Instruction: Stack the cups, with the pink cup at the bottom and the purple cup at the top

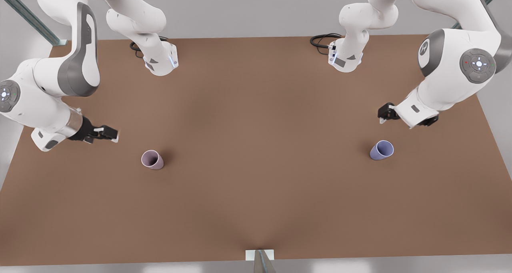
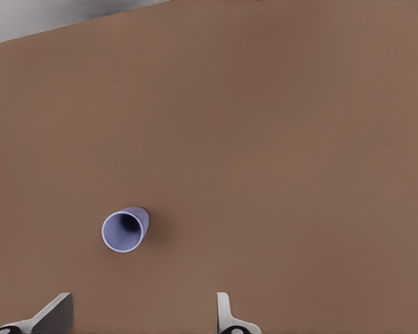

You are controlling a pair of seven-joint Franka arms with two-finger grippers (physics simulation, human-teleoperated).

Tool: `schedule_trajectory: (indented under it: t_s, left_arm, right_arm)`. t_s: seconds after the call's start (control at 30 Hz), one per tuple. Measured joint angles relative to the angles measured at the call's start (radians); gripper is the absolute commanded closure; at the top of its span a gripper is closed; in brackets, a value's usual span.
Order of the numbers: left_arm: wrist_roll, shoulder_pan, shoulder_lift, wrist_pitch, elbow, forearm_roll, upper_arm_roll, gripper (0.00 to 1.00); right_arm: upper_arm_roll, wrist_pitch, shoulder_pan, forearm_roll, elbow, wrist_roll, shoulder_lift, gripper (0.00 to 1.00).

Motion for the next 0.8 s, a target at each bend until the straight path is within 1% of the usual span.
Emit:
schedule_trajectory:
  t_s: [0.13, 0.2, 0.33, 0.4, 0.57, 0.73, 0.8]
  left_arm:
    - [0.004, -0.002, 0.005, 0.025, 0.000, 0.002, 0.003, 0.00]
    - [0.006, -0.002, 0.007, 0.033, -0.005, 0.001, 0.030, 0.00]
    - [0.010, 0.010, 0.003, 0.036, -0.011, -0.002, 0.045, 0.00]
    - [0.012, 0.006, 0.002, 0.033, -0.015, -0.003, 0.046, 0.00]
    - [0.016, 0.001, 0.003, 0.029, -0.015, 0.000, 0.068, 0.00]
    - [0.020, 0.008, 0.002, 0.026, -0.016, -0.003, 0.083, 0.00]
    - [0.021, 0.006, 0.001, 0.024, -0.017, -0.004, 0.084, 0.00]
  right_arm:
    - [-0.001, 0.037, 0.000, 0.000, 0.001, -0.003, 0.000, 0.00]
    - [-0.001, 0.051, 0.000, -0.001, -0.012, -0.005, 0.001, 0.00]
    - [0.004, 0.142, 0.010, -0.001, -0.151, -0.007, 0.005, 0.00]
    - [0.007, 0.201, 0.016, -0.001, -0.192, -0.007, 0.040, 0.00]
    - [0.008, 0.323, 0.010, -0.002, -0.205, -0.009, 0.148, 0.00]
    - [0.016, 0.401, 0.023, -0.001, -0.262, -0.010, 0.173, 0.00]
    - [0.029, 0.429, 0.028, -0.001, -0.315, -0.010, 0.173, 0.00]
